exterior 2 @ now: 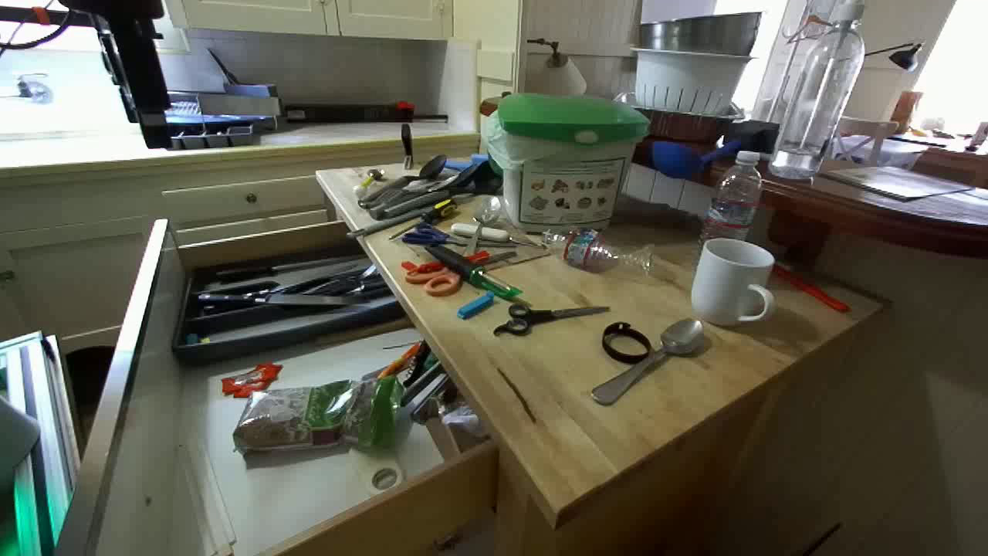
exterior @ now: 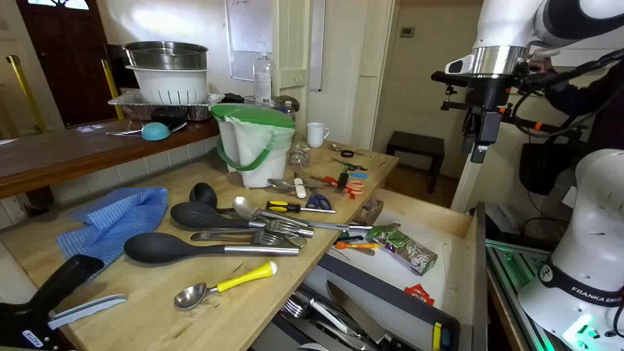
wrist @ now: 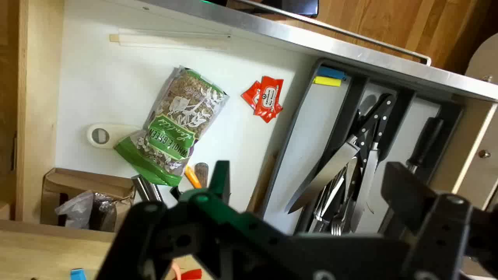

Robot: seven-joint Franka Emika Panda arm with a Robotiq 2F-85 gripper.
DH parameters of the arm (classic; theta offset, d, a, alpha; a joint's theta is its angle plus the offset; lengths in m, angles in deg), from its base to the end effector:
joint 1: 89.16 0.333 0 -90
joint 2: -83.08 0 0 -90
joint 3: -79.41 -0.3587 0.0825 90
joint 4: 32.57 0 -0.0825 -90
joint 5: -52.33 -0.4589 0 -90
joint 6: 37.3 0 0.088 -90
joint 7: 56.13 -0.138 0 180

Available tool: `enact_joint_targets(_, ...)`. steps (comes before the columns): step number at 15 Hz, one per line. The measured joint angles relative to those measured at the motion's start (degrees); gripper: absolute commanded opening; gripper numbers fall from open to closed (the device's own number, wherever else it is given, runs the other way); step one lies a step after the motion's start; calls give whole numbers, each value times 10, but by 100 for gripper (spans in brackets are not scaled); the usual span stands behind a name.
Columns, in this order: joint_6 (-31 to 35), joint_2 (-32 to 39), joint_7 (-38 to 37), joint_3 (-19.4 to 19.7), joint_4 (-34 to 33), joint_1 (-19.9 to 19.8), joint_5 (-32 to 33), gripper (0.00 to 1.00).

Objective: Remove the knife sharpener from the drawer

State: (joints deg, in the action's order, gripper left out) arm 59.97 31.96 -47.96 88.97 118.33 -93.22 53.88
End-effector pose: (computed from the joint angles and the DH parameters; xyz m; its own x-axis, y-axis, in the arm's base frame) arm 0.3128 -0.0787 0.4802 0.9991 -0.0243 -0.0347 -0.0279 -0.9937 -0.1089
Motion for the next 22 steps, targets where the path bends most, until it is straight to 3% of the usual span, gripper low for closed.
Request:
enact_joint_targets(5,10,1,-3,-1,0,0,-3,100)
enact_joint_targets(8,106,23,-33,-14,4,9,-47,100)
enact_joint_targets(11,231,93,-62,-49,7,41,-103,100)
enact_joint_targets(14,308,189,-67,-76,-7,95,-165,100)
enact_joint_targets(18,314,328,-63,-97,-67,158,-235,100)
enact_joint_targets(22,310,396,-60,-102,-107,166,-246,100)
